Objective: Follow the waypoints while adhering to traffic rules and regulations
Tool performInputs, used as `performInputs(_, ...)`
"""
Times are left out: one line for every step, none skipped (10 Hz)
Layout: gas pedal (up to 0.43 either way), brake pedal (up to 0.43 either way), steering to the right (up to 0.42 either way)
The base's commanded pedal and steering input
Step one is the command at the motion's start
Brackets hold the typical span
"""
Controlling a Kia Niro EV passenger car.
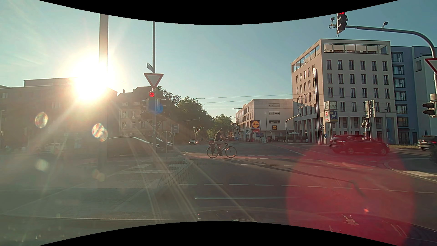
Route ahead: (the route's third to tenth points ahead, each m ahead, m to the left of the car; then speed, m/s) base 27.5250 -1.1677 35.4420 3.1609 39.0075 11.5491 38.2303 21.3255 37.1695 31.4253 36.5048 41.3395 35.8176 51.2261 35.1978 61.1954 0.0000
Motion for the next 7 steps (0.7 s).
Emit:
performInputs(0.000, 0.226, -0.001)
performInputs(0.000, 0.226, -0.001)
performInputs(0.000, 0.226, -0.001)
performInputs(0.000, 0.226, -0.001)
performInputs(0.000, 0.226, -0.001)
performInputs(0.000, 0.226, -0.001)
performInputs(0.000, 0.226, -0.001)
